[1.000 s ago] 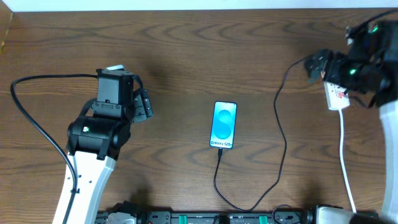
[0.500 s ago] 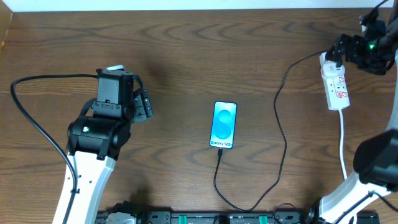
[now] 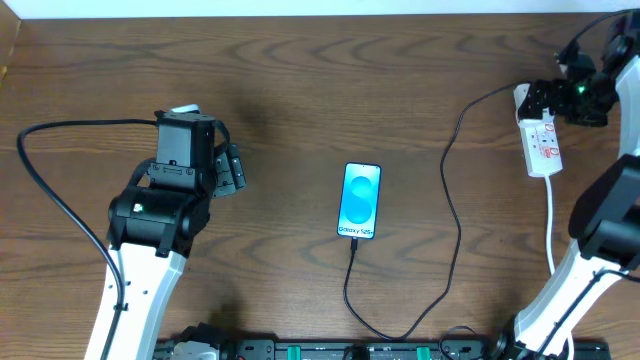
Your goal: Plug charger to phone and switch on socket
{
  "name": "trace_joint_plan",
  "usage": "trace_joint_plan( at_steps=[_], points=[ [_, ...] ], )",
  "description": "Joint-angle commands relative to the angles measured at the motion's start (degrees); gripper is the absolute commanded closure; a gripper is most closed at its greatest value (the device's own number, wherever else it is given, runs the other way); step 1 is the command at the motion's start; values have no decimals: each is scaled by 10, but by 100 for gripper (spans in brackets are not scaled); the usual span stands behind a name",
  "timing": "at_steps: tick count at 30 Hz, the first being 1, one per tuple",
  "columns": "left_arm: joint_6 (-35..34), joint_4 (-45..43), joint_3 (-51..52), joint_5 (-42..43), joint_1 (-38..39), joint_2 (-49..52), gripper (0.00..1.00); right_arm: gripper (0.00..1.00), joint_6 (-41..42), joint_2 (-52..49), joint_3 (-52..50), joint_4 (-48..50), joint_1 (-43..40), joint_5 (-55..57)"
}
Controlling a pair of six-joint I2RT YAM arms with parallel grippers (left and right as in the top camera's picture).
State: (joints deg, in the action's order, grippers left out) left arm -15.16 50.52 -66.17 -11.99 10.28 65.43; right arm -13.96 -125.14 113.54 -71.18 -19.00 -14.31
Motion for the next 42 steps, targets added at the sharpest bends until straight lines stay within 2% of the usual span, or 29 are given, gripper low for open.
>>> trace_joint_plan(
  at_steps=[1, 14, 22, 42],
  points=[
    [3, 0, -6, -7, 1, -1, 14, 1, -11, -24, 12, 19, -2, 11],
    [3, 0, -6, -7, 1, -1, 14, 1, -7, -81, 11, 86, 0, -20],
    [3, 0, -6, -7, 1, -1, 14, 1, -6, -107, 10, 74, 1, -69],
    [3, 0, -6, -7, 1, 0, 14, 1, 28, -107, 10, 47, 3, -79]
  ],
)
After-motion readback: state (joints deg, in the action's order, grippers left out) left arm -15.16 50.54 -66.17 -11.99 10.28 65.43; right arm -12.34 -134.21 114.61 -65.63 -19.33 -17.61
